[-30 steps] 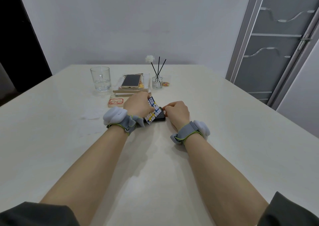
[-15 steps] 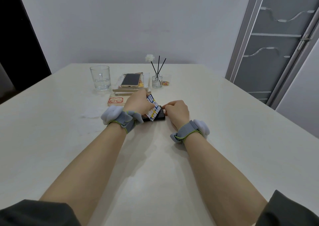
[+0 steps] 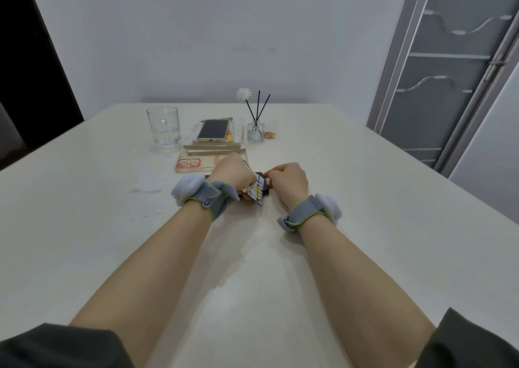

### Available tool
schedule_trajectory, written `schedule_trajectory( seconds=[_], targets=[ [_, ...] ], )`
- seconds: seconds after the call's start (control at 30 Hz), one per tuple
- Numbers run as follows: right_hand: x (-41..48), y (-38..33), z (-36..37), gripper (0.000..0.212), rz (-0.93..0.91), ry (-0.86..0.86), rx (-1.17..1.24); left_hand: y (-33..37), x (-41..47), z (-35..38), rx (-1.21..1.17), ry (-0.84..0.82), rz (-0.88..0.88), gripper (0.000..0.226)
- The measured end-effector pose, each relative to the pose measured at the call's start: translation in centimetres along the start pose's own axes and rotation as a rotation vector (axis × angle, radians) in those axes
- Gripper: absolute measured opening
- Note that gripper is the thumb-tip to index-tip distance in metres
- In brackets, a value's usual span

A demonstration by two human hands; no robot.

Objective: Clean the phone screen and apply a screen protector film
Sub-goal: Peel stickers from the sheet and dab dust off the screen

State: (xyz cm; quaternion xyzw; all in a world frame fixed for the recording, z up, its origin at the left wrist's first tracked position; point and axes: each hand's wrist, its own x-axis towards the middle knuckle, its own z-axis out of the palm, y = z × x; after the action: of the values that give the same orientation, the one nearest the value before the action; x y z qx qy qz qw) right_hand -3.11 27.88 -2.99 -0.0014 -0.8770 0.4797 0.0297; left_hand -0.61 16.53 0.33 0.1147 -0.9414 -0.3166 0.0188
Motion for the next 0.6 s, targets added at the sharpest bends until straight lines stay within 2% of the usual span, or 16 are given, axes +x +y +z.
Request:
schedule_trajectory(
  seconds=[0.2,0.4,0.5,0.6],
  targets=[
    [0.0,-0.1,0.0,0.029,0.009,-0.01,-0.003,-0.59,0.2,-0.85,-0.086,-0.022,-0.068,0.013],
    [-0.04,-0.04,0.02,0.028,0.0,-0.004,-0.003,-0.07,-0.32,-0.03,-0.147,-0.067,-0.071,0.033],
    [-0.03,-0.06,-0.01,0.028,0.0,-0.005,-0.005,-0.13,0.03,0.01,-0.191,-0.093,-0.098,0.031],
    [-0.09,-0.07,-0.02,0.029,0.003,-0.001,-0.008,-0.46,0.13,-0.42,-0.237,-0.051,-0.115,0.028]
  ],
)
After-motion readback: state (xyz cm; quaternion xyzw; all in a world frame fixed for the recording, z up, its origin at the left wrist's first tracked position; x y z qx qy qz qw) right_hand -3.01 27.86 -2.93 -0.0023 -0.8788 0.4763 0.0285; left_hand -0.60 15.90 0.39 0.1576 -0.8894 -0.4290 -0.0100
